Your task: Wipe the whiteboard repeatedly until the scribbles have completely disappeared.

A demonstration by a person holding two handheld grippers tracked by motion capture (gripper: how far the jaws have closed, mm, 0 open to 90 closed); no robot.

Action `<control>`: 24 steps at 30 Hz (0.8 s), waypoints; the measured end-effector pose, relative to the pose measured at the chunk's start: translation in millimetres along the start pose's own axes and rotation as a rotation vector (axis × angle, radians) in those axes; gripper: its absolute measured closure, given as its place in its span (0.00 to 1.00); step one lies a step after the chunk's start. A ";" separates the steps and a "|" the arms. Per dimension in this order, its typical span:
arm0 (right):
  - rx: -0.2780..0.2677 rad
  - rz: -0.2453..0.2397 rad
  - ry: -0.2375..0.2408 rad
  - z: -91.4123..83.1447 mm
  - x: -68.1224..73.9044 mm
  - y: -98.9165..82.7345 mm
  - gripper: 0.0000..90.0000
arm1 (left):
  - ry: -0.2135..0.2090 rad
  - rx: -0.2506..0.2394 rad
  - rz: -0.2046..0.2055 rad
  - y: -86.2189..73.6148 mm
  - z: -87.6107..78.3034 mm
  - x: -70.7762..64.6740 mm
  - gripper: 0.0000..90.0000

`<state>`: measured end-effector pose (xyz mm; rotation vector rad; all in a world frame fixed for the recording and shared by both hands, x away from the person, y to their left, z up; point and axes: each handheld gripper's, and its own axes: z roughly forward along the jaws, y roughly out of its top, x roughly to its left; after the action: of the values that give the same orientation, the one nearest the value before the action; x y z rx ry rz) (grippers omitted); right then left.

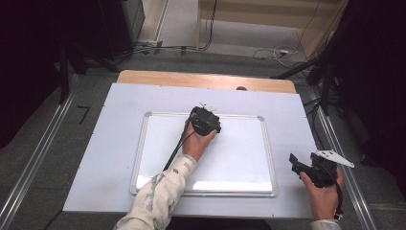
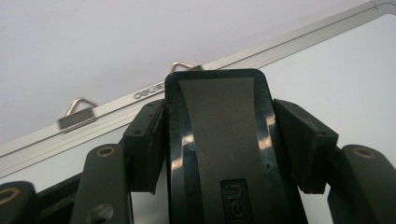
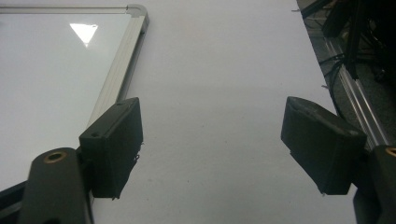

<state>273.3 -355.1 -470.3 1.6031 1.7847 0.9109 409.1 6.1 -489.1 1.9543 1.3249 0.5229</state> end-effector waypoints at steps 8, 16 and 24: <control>0.003 -0.003 -0.003 0.5 1.0 0.2 0.21 | 0.012 -0.001 -0.015 -4.8 -6.1 12.6 0.43; 0.005 -0.005 -0.001 2.5 2.9 1.1 0.21 | 0.003 -0.002 -0.011 -4.3 -6.0 13.6 0.43; 0.003 -0.006 -0.001 2.4 2.9 1.3 0.21 | 0.020 -0.015 0.004 -4.3 -7.1 11.0 0.43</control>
<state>275.6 -351.9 -470.6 1.5993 1.7901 0.9048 406.0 19.4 -488.1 1.9444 1.3263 0.5536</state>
